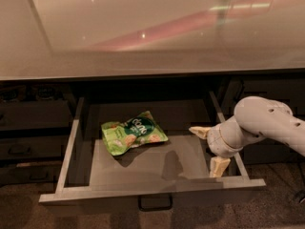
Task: Open top drawer
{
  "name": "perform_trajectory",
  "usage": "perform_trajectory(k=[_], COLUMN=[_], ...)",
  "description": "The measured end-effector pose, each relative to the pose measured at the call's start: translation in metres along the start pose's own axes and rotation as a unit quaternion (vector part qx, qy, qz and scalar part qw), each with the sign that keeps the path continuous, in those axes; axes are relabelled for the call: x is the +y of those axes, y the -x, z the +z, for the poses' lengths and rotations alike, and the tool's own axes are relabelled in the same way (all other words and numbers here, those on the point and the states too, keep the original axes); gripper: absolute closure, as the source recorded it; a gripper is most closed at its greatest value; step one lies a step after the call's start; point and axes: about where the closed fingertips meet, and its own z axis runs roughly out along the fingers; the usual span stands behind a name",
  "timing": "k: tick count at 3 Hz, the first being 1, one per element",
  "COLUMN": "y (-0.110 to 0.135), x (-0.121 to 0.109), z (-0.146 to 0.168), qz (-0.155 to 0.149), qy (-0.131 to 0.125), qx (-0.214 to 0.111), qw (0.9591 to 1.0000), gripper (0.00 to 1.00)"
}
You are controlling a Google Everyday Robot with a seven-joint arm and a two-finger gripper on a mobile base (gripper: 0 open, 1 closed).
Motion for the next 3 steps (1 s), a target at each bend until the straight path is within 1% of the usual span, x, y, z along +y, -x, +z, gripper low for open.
perform_trajectory(k=[1,2,3], y=[0.011,0.027,0.027], x=[0.028,0.009,0.009], z=[0.011,-0.011,-0.011], qz=[-0.026,-0.027,-0.027], qy=[-0.005,-0.016,-0.016], qx=[-0.022,-0.019,-0.019], qw=[0.9994,0.9993,0.9993], gripper=[0.0,0.0,0.0])
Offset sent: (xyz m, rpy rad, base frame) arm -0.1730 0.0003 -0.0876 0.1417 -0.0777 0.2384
